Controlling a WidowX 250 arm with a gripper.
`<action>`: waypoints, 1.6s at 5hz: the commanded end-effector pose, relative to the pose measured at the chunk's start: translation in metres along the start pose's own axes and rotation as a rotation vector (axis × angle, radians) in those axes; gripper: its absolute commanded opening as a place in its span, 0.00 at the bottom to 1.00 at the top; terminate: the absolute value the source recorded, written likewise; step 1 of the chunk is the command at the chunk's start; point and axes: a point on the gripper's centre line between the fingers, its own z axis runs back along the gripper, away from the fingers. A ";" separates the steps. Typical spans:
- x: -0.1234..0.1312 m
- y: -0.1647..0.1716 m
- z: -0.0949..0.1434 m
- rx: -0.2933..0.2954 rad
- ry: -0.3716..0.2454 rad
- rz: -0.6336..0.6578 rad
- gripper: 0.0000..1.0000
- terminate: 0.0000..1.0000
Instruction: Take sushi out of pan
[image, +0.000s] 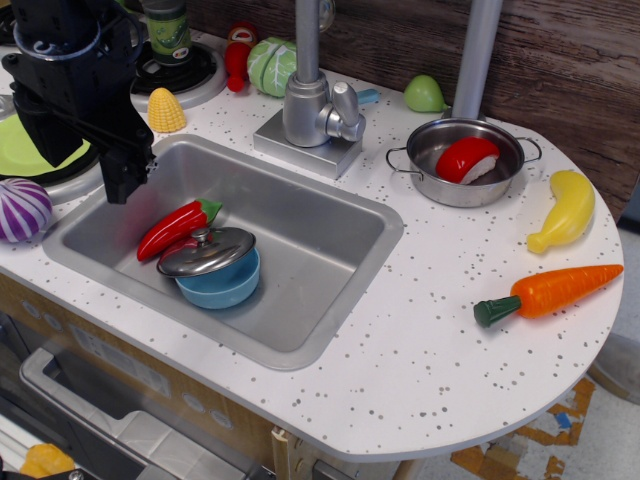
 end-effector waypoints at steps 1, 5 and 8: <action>0.000 0.000 0.000 0.000 0.000 0.000 1.00 0.00; 0.110 -0.106 0.032 -0.061 -0.119 -0.007 1.00 0.00; 0.210 -0.154 0.011 -0.158 -0.261 -0.128 1.00 0.00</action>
